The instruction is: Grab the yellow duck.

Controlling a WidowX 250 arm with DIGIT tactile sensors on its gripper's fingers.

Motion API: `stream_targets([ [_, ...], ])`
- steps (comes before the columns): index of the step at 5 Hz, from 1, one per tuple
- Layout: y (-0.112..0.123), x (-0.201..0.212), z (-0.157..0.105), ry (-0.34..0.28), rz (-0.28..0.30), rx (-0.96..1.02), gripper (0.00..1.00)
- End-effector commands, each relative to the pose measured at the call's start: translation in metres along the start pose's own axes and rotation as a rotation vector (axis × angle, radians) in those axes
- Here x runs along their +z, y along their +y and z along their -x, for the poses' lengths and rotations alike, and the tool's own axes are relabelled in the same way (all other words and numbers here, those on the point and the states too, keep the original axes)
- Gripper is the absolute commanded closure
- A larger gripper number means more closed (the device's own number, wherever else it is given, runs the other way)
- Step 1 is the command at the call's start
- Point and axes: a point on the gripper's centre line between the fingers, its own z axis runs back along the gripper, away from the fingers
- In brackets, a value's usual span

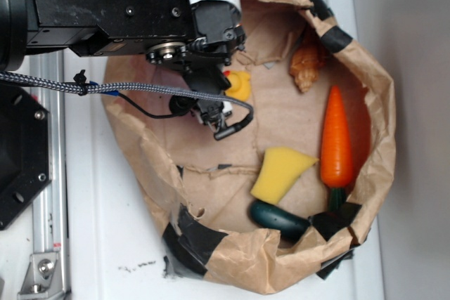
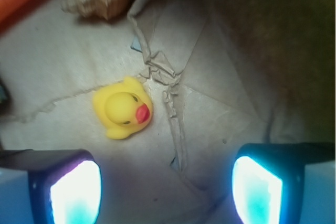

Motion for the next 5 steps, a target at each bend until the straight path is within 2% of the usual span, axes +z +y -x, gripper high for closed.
stream_targets([
  [1,0.011,0.003,-0.009,0.003,0.010,0.014,0.00],
  [2,0.004,-0.003,-0.014,-0.003,0.003,0.016,0.00],
  [3,-0.013,-0.001,-0.017,-0.022,0.084,0.017,0.00],
  [4,-0.021,-0.003,-0.023,-0.064,0.082,0.055,0.00],
  [5,-0.028,-0.011,-0.023,-0.069,0.069,0.097,0.00],
])
